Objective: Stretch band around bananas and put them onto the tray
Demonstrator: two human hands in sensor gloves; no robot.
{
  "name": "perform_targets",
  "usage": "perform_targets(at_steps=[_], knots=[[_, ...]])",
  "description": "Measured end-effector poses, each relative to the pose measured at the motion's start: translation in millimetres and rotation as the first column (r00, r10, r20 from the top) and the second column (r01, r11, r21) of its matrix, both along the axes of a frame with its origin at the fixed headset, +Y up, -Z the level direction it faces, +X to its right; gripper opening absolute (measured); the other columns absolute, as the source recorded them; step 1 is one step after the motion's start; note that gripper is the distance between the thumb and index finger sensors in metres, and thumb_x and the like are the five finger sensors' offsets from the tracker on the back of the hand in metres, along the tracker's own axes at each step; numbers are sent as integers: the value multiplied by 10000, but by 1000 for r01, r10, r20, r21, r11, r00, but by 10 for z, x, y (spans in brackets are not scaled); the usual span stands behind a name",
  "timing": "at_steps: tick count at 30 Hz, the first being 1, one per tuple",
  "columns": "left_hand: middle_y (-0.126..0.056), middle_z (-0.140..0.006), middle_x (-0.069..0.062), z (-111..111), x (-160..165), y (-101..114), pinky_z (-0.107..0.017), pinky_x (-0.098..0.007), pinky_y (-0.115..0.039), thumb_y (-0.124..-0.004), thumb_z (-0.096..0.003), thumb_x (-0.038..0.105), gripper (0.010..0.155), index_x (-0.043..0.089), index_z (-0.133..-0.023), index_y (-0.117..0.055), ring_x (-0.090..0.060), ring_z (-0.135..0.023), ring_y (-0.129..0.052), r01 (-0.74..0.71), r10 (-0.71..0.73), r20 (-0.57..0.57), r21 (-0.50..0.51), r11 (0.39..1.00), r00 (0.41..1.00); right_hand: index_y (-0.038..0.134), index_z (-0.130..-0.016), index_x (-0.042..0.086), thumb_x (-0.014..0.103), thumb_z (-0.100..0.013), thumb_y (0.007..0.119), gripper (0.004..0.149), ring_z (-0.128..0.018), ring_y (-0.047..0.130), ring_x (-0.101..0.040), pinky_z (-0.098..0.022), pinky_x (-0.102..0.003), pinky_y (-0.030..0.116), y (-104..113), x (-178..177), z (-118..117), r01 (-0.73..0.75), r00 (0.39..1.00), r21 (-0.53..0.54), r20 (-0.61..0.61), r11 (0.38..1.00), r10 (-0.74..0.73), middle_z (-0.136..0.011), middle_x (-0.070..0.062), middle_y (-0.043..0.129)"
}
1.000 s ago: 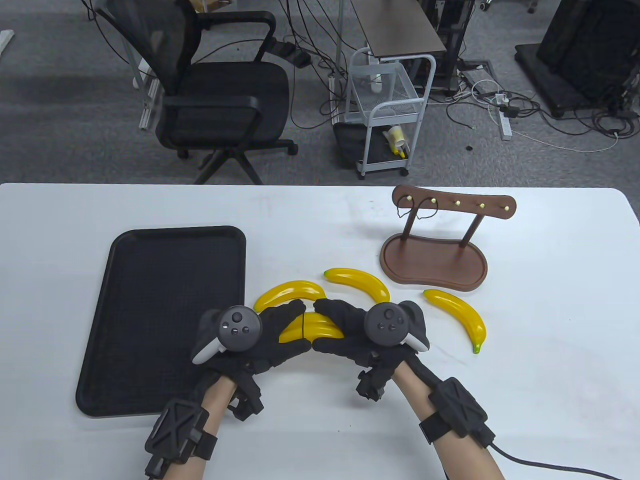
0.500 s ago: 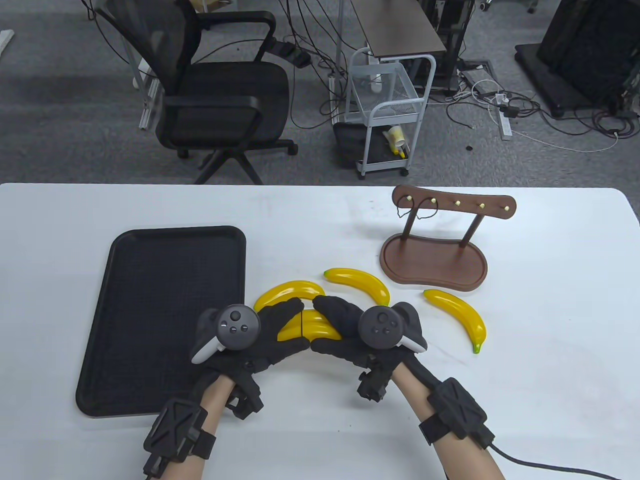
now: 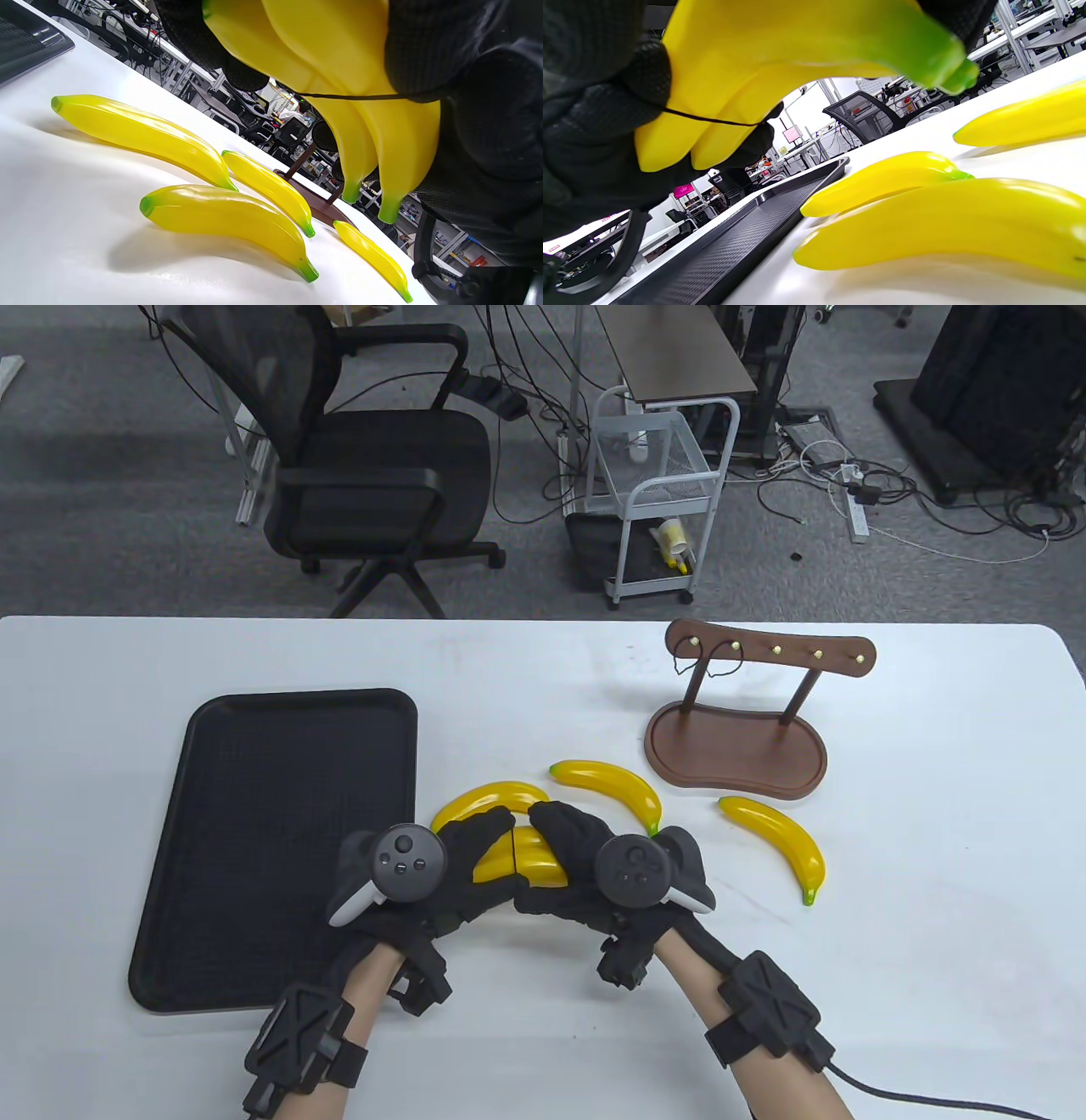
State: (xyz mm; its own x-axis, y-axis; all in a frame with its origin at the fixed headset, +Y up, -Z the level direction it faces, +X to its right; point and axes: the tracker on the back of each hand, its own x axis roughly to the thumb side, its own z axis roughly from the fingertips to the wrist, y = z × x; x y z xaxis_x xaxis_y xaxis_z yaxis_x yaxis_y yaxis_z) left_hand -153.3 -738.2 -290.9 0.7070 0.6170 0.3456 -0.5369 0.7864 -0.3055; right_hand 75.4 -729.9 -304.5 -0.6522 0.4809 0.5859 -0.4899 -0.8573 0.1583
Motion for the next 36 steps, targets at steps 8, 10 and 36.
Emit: perform_targets(at_steps=[8,10,36], knots=[[-569,-1232,-18,4,9,1,-848,-516,-534,-764,-541,628,799,276,-1172,-426,-309,-1074,-683,-2,2,3,1,1000,1000,473,-1120,45,749,-400,667,1025,-923,720,-518,-574,-635,713,5,-37,38,-37,999,68,40,997,34,-1116,-225,604],[-576,-1229,-19,2,5,0,-847,-515,-537,-767,-538,627,799,276,-1171,-430,-309,-1071,-687,-3,3,5,1,1000,1000,487,-1116,42,745,-413,684,1013,-907,734,-516,-570,-635,714,4,-34,36,-22,999,62,32,998,20,-1108,-230,615],[-694,-1163,-123,-70,-128,-59,-763,-550,-644,-759,-542,643,827,153,-1158,-507,-358,-956,-817,-118,116,-29,-99,988,993,407,-1121,128,461,-469,854,857,-992,685,-393,-650,-524,702,-11,41,-5,-7,1000,97,-17,995,8,-1142,-145,549]])
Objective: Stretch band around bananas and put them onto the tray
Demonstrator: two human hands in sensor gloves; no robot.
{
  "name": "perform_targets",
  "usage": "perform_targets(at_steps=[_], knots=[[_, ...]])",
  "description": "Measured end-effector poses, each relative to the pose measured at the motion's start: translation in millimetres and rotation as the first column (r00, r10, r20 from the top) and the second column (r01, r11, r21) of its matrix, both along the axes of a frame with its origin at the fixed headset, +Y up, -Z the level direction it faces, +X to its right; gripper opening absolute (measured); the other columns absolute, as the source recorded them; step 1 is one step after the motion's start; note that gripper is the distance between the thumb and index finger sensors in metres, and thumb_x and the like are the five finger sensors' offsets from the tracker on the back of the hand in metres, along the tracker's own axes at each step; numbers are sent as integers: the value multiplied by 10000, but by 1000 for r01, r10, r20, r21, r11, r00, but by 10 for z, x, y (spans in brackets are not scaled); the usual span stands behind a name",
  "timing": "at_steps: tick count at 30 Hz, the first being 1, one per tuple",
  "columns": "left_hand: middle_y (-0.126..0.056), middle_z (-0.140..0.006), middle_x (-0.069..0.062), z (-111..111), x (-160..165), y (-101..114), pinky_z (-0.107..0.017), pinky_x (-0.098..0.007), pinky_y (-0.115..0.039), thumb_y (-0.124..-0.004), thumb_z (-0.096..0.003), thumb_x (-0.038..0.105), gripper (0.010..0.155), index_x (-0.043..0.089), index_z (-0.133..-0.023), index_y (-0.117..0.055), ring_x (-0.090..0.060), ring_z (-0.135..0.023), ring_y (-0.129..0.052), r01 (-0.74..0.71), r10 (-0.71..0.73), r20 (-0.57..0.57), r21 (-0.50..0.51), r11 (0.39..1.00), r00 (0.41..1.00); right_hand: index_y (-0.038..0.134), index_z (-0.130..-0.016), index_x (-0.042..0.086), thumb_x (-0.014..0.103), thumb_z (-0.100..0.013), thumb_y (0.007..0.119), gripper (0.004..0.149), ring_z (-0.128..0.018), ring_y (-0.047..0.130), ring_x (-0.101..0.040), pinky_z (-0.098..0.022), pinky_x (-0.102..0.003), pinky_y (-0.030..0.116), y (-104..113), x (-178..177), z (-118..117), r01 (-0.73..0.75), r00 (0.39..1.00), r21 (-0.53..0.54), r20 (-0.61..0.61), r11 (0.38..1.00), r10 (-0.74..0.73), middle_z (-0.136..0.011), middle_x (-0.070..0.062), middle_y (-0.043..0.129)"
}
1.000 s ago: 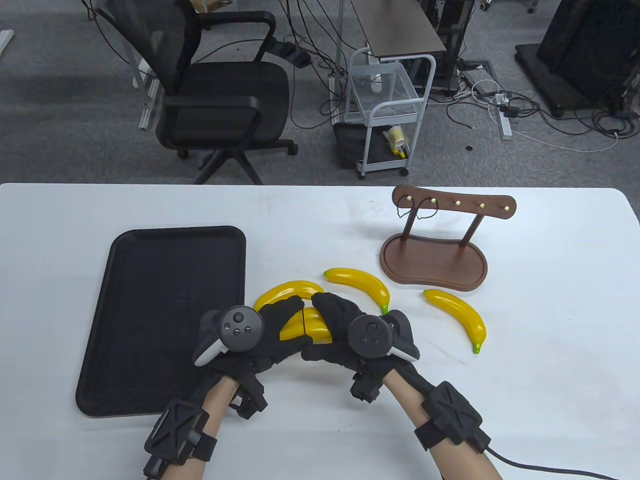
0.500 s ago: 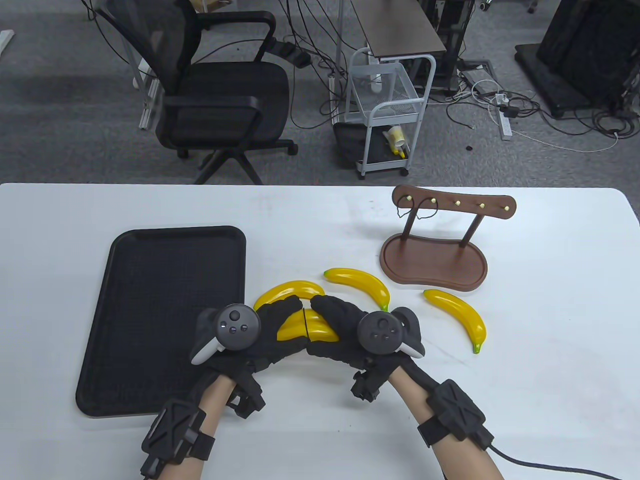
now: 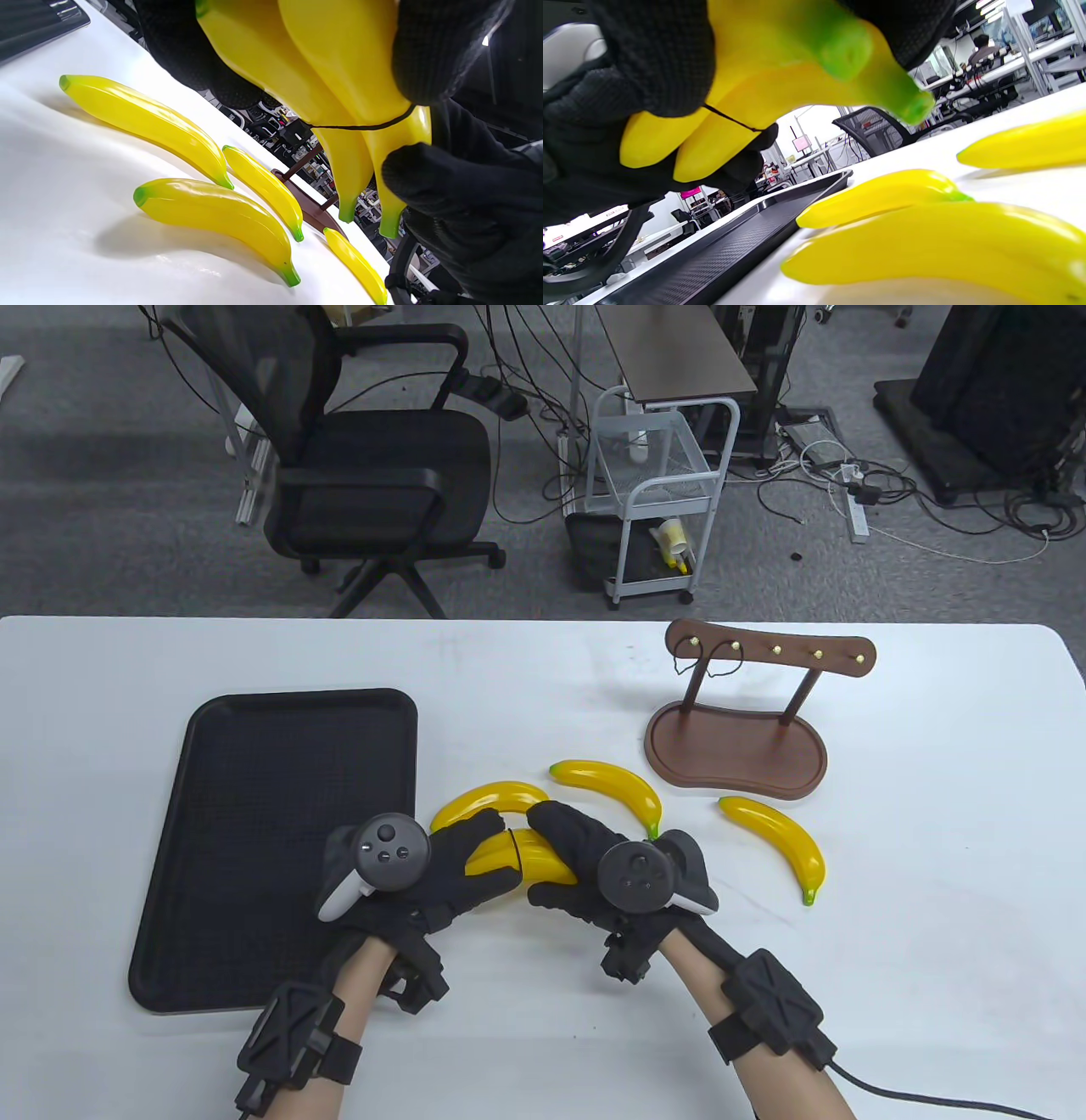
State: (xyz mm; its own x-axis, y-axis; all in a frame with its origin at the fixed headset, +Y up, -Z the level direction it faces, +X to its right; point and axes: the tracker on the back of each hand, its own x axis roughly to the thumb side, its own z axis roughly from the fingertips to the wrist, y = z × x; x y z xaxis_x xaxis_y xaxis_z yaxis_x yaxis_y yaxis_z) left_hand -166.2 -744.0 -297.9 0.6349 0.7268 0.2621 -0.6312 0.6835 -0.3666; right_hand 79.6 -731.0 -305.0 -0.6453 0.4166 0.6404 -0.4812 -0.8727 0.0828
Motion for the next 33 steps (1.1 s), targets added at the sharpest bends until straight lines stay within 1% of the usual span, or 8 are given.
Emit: perform_targets(at_steps=[6,8,11,15,21,26,29,33], knots=[[-739,-1120,-166,-4,-16,16,-698,-549,-706,-741,-554,658,834,105,-1145,-538,-373,-880,-884,-54,52,-36,-64,997,998,381,-1105,146,375,-485,865,819,-991,688,-350,-667,-480,695,41,2,23,1,999,78,34,997,-4,-1128,-113,546],[-747,-1109,-174,-10,-32,-1,-681,-546,-721,-732,-561,661,832,95,-1141,-546,-374,-858,-901,-93,89,-44,-105,990,995,408,-1094,158,338,-492,865,777,-977,711,-336,-662,-469,706,56,8,29,10,999,101,45,995,-15,-1113,-96,576],[-745,-1107,-183,-19,-44,-12,-665,-545,-733,-741,-563,656,834,85,-1140,-548,-384,-843,-910,-148,143,-44,-153,977,989,460,-1079,155,325,-488,871,740,-946,759,-326,-643,-455,735,75,9,41,26,998,139,58,990,-34,-1084,-92,633],[-749,-1103,-190,-17,-36,-10,-654,-542,-743,-729,-568,655,830,79,-1138,-551,-390,-834,-918,-138,134,-36,-159,978,990,497,-1066,157,314,-482,883,718,-919,797,-314,-625,-443,761,85,6,51,15,997,162,70,987,-27,-1060,-78,676],[-716,-1132,-193,-18,-18,-41,-663,-556,-727,-706,-577,646,816,92,-1151,-530,-421,-864,-897,-116,115,-14,-190,975,993,540,-1057,151,318,-472,897,706,-904,826,-308,-611,-431,780,85,11,48,6,997,153,79,988,-18,-1043,-79,716],[-660,-1173,-178,-8,-13,-10,-694,-566,-689,-674,-588,628,772,132,-1158,-517,-436,-935,-834,-87,86,-13,-152,985,996,556,-1053,150,328,-469,898,700,-891,841,-306,-603,-424,788,100,26,42,6,995,153,94,988,-21,-1033,-80,734],[-637,-1194,-136,12,-26,52,-724,-563,-662,-668,-588,620,743,169,-1158,-511,-433,-993,-781,-70,67,-27,-83,994,997,569,-1050,145,338,-466,900,698,-879,857,-303,-593,-417,800,114,57,24,17,992,151,119,988,-35,-1023,-87,749],[-621,-1209,-78,41,-29,123,-761,-547,-637,-679,-586,605,703,227,-1152,-504,-391,-1042,-744,-35,36,-40,14,999,999,582,-1048,129,339,-466,901,696,-867,867,-313,-582,-419,807,129,92,-9,46,987,112,145,993,-62,-1015,-97,762]])
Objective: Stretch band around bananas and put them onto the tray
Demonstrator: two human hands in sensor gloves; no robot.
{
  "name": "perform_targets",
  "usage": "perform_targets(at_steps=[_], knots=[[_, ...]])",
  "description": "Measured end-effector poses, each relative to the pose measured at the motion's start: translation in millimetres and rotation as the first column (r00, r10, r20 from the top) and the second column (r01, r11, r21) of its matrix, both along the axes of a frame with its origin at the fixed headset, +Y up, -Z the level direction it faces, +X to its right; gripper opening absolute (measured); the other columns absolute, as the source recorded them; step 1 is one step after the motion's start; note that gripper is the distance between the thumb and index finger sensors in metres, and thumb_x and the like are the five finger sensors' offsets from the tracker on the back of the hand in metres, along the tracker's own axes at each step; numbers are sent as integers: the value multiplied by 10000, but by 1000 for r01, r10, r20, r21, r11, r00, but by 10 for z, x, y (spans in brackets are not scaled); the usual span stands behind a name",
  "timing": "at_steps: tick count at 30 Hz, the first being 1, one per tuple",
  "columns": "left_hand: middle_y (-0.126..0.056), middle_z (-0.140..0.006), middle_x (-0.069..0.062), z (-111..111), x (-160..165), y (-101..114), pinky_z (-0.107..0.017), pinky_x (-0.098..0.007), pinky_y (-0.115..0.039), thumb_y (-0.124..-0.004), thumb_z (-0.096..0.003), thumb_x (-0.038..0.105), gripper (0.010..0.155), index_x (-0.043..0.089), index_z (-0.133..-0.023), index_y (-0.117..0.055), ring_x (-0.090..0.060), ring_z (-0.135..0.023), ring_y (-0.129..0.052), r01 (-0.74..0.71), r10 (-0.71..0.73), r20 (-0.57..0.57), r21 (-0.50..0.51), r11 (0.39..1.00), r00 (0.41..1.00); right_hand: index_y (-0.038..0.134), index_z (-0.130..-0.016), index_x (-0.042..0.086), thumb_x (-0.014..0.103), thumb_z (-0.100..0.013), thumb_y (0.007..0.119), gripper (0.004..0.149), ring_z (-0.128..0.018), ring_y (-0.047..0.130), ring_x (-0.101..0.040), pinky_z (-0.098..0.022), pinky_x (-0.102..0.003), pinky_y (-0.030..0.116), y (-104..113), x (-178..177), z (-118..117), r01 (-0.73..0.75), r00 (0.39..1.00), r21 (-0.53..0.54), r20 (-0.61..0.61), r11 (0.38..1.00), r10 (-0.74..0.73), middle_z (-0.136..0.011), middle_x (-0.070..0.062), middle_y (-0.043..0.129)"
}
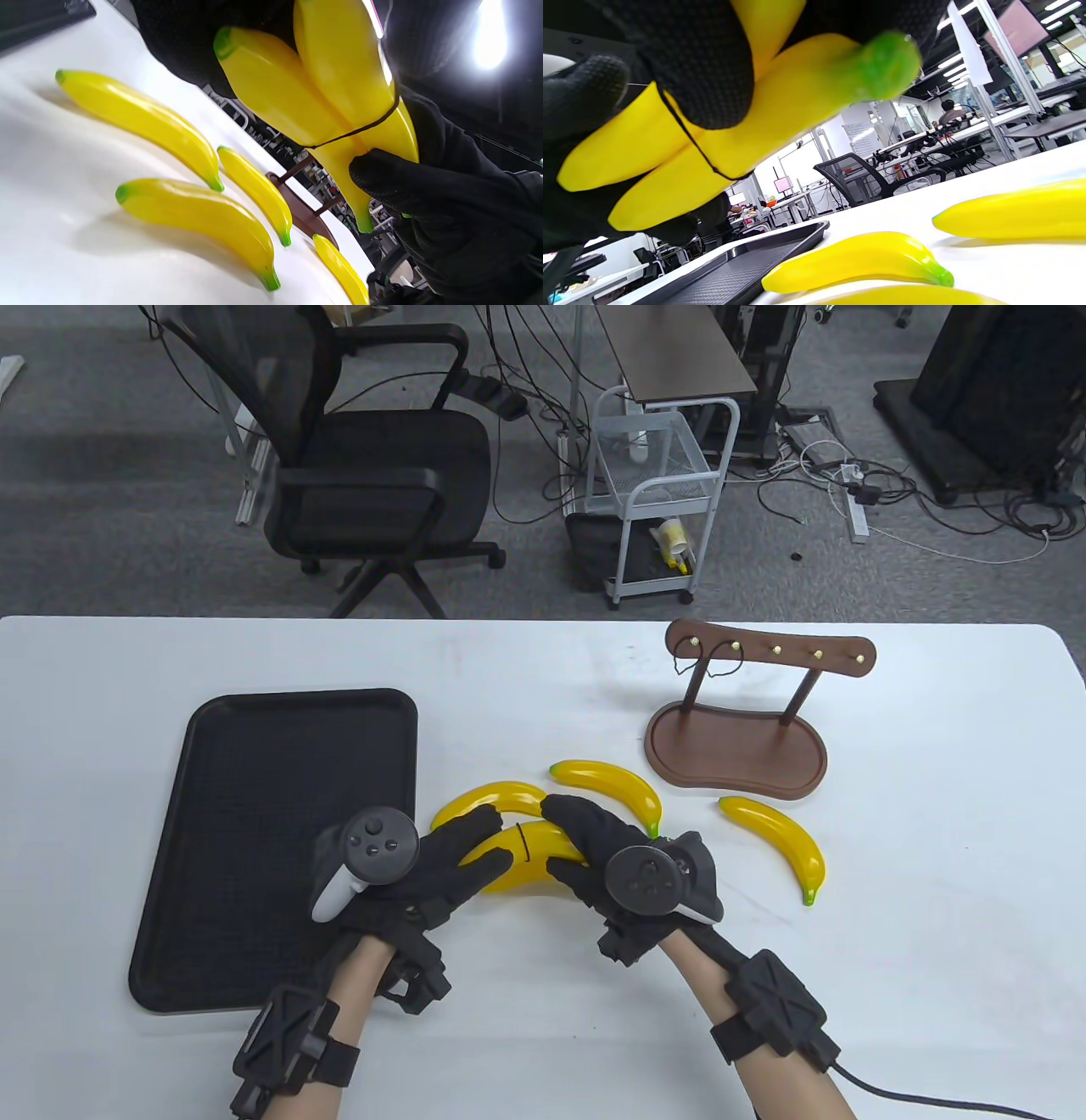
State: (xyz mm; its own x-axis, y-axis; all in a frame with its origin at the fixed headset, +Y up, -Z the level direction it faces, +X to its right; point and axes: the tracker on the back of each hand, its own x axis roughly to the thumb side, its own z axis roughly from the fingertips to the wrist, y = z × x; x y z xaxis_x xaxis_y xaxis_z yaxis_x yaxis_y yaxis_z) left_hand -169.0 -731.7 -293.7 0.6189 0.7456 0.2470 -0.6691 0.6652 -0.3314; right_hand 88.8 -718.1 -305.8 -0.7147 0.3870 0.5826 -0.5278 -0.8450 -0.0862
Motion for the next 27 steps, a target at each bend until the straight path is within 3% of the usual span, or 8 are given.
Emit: perform_targets(at_steps=[14,27], knots=[[-733,-1139,-14,103,132,129,-740,-456,-748,-803,-555,518,685,271,-1126,-517,-292,-976,-885,262,-250,-82,210,942,965,607,-1044,71,311,-465,907,694,-837,874,-366,-553,-458,805,-52,24,-81,90,996,-194,36,977,-85,-996,-158,778],[-787,-1087,5,113,164,109,-733,-452,-755,-844,-548,486,672,234,-1104,-563,-257,-941,-911,347,-328,-117,243,906,938,559,-1067,71,315,-487,877,706,-876,819,-393,-583,-492,765,-124,-10,-79,98,995,-252,-10,963,-104,-1029,-175,721]])
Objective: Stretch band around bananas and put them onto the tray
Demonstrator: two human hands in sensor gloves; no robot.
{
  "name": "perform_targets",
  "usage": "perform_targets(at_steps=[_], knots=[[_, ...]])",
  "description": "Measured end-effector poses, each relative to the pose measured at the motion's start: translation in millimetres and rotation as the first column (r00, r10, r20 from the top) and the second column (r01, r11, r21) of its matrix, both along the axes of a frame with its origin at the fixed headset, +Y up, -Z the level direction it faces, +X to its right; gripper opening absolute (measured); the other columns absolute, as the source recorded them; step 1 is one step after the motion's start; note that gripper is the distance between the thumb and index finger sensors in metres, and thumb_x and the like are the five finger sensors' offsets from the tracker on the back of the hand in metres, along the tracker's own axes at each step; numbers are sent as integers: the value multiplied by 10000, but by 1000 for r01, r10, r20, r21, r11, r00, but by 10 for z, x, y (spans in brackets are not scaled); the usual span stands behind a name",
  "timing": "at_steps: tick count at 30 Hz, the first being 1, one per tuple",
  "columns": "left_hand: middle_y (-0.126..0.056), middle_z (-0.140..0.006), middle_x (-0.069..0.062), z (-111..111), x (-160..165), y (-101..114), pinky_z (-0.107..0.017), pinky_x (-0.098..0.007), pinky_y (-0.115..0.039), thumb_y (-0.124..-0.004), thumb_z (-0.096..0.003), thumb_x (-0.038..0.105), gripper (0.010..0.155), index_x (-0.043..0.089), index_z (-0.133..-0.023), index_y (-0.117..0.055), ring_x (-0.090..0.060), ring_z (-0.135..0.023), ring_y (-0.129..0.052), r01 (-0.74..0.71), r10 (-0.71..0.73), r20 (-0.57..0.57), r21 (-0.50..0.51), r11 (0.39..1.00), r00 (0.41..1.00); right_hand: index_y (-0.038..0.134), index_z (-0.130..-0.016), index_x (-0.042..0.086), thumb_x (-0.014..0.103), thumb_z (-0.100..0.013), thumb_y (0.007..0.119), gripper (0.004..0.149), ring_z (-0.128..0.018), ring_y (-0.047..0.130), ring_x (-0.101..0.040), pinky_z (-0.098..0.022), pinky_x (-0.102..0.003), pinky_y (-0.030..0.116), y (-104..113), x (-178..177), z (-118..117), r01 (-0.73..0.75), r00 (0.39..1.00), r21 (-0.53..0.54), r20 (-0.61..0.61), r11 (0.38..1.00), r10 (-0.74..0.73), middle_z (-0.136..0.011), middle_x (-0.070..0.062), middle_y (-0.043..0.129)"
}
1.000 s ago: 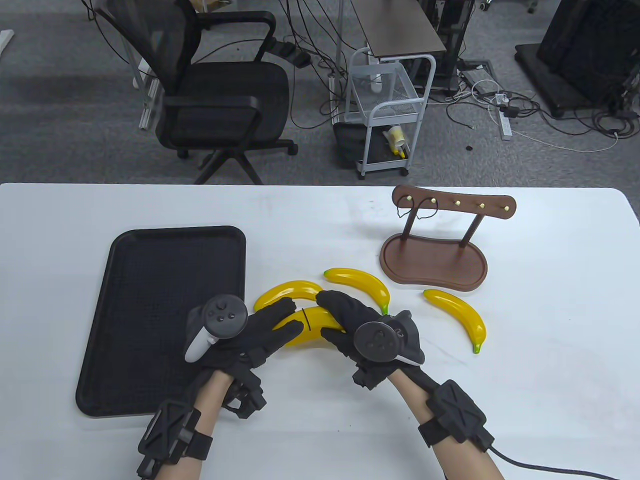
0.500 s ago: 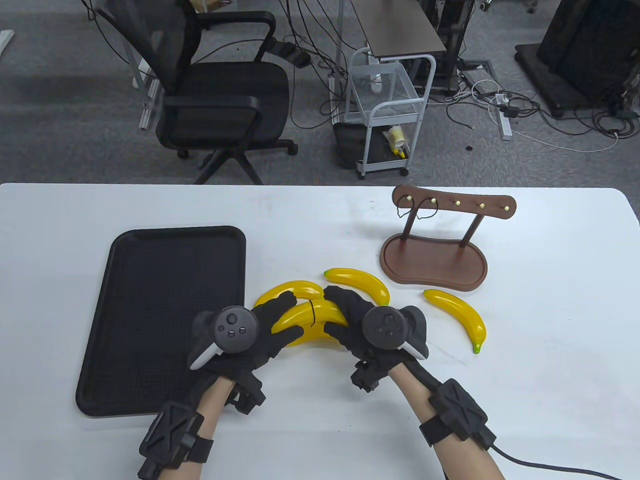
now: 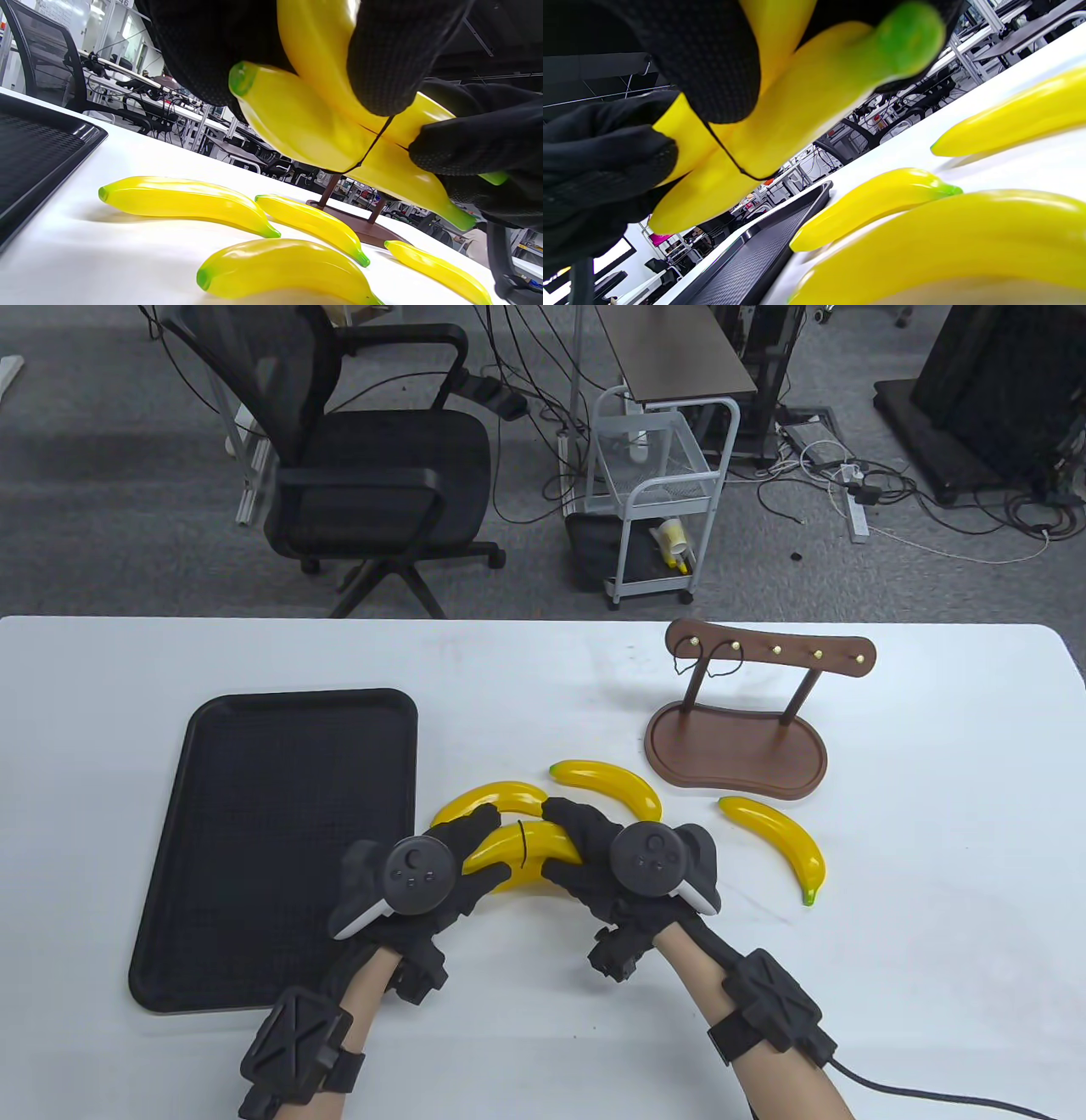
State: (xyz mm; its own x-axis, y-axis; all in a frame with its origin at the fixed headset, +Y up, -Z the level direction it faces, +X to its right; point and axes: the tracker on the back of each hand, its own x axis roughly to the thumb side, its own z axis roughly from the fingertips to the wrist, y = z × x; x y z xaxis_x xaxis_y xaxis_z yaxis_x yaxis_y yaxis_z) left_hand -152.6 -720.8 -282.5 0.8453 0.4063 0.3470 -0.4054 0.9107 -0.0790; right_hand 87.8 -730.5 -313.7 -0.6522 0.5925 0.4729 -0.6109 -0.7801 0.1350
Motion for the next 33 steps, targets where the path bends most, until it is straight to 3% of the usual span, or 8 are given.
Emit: perform_targets(at_steps=[10,17,33], knots=[[-784,-1088,7,-13,-45,1,-745,-448,-741,-856,-557,473,673,227,-1109,-559,-255,-949,-897,-38,38,-24,-2,999,999,507,-1097,81,354,-516,831,720,-920,763,-415,-606,-511,737,-9,26,-21,71,997,-57,-36,996,-73,-1075,-178,660],[-793,-1082,-1,-52,-141,4,-739,-442,-747,-861,-558,466,670,216,-1106,-568,-253,-937,-907,-37,37,-87,8,999,996,498,-1102,86,396,-537,790,707,-933,741,-427,-612,-520,724,2,139,-77,144,989,-89,3,986,-145,-1086,-183,639],[-769,-1099,2,-329,-805,-45,-758,-445,-726,-845,-580,469,666,219,-1118,-541,-250,-962,-882,-73,59,-330,-30,997,942,539,-1088,97,401,-542,780,670,-911,767,-422,-599,-516,735,-112,555,-284,242,966,-148,131,959,-223,-1067,-171,678]])
